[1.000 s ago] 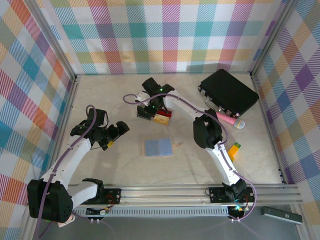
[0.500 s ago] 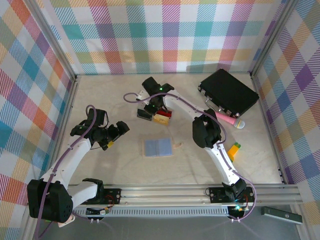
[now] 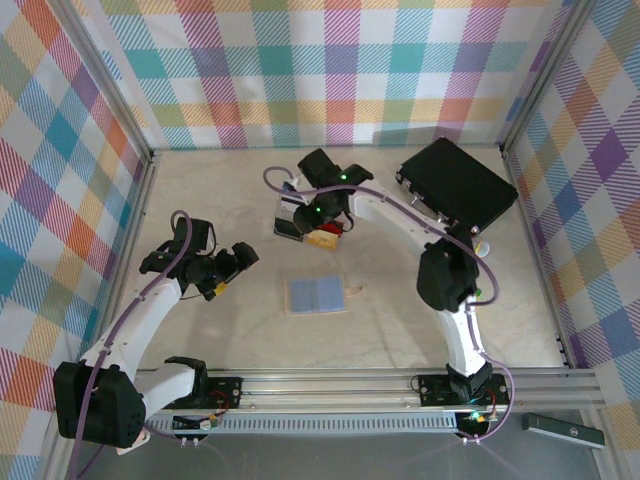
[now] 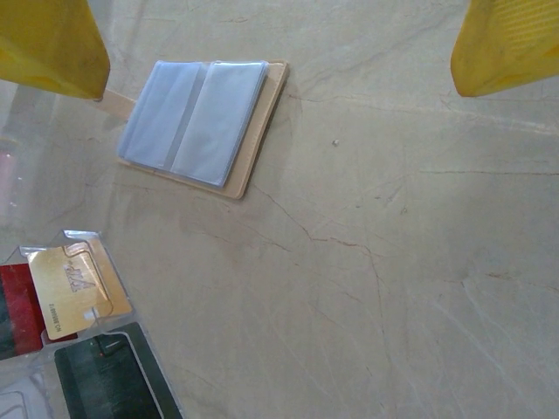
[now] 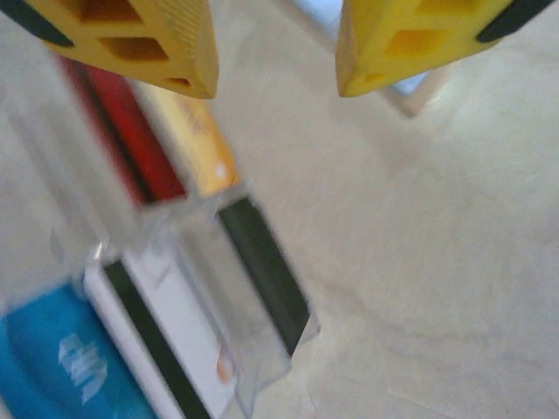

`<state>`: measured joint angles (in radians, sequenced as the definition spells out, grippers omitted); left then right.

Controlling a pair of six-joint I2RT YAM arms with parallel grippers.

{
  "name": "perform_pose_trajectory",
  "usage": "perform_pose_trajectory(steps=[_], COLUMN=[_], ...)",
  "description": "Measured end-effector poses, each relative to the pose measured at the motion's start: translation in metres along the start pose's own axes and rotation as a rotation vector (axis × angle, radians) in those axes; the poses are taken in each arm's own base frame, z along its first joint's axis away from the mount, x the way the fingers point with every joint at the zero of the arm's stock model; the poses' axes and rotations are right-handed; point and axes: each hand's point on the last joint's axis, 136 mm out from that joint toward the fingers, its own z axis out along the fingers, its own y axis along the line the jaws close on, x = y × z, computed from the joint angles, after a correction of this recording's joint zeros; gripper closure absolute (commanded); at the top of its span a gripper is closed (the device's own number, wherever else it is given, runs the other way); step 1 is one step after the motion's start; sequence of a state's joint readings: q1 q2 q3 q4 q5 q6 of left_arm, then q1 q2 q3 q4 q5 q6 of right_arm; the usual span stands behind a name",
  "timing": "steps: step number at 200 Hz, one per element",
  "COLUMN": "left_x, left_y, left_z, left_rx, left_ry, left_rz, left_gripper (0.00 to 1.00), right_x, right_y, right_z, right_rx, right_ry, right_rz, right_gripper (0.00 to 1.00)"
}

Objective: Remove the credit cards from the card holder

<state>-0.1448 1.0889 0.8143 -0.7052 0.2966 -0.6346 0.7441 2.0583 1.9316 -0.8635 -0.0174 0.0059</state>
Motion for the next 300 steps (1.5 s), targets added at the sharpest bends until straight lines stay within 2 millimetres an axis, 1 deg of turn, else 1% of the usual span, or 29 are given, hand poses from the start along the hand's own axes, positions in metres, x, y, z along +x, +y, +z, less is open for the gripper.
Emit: perform_pose_trajectory(steps=[14,28,54,62,71,81,107,128,157,177,213,246,278,300], left_x=[0.000,0.001,0.002,0.003,0.003,0.002,0.000,0.001,0.003,0.004,0.004,0.006,0.007,0.007], left_y=[0.001,0.003,0.006,0.007,0.008,0.010,0.017,0.024,0.030,0.030,0.030,0.029,0.029,0.029], left_z=[0.000,0.001,0.003,0.004,0.005,0.005,0.006,0.008,0.011,0.011,0.011,0.013,0.015,0.015], left_rx=[-0.002,-0.006,-0.013,-0.015,-0.017,-0.020,-0.029,-0.042,-0.053,-0.051,-0.048,-0.045,-0.044,-0.043], left_ry=[0.001,0.002,0.007,0.008,0.008,0.007,0.002,0.007,0.014,0.017,0.021,0.036,0.047,0.049], left_rz=[-0.002,-0.004,-0.008,-0.009,-0.013,-0.019,-0.039,-0.055,-0.064,-0.057,-0.051,-0.054,-0.056,-0.057], left_gripper=[0.00,0.00,0.00,0.00,0.00,0.00,0.00,0.00,0.00,0.00,0.00,0.00,0.00,0.00], right_x=[0.020,0.042,0.089,0.102,0.115,0.123,0.126,0.127,0.138,0.143,0.143,0.154,0.153,0.154], right_y=[0.014,0.029,0.051,0.059,0.065,0.072,0.087,0.092,0.088,0.086,0.085,0.078,0.075,0.073], right_z=[-0.008,-0.008,0.008,0.014,0.018,0.020,0.023,0.035,0.058,0.068,0.075,0.084,0.085,0.085], right_rx=[-0.012,-0.022,-0.020,-0.017,-0.011,0.000,0.013,0.036,0.076,0.089,0.105,0.153,0.173,0.184], right_ry=[0.022,0.059,0.168,0.201,0.232,0.250,0.249,0.263,0.313,0.334,0.344,0.378,0.370,0.366], right_rz=[0.064,0.118,0.224,0.252,0.276,0.303,0.333,0.355,0.390,0.402,0.416,0.426,0.439,0.444], right_gripper=[0.47,0.41,0.36,0.33,0.30,0.27,0.24,0.24,0.24,0.25,0.24,0.25,0.27,0.30])
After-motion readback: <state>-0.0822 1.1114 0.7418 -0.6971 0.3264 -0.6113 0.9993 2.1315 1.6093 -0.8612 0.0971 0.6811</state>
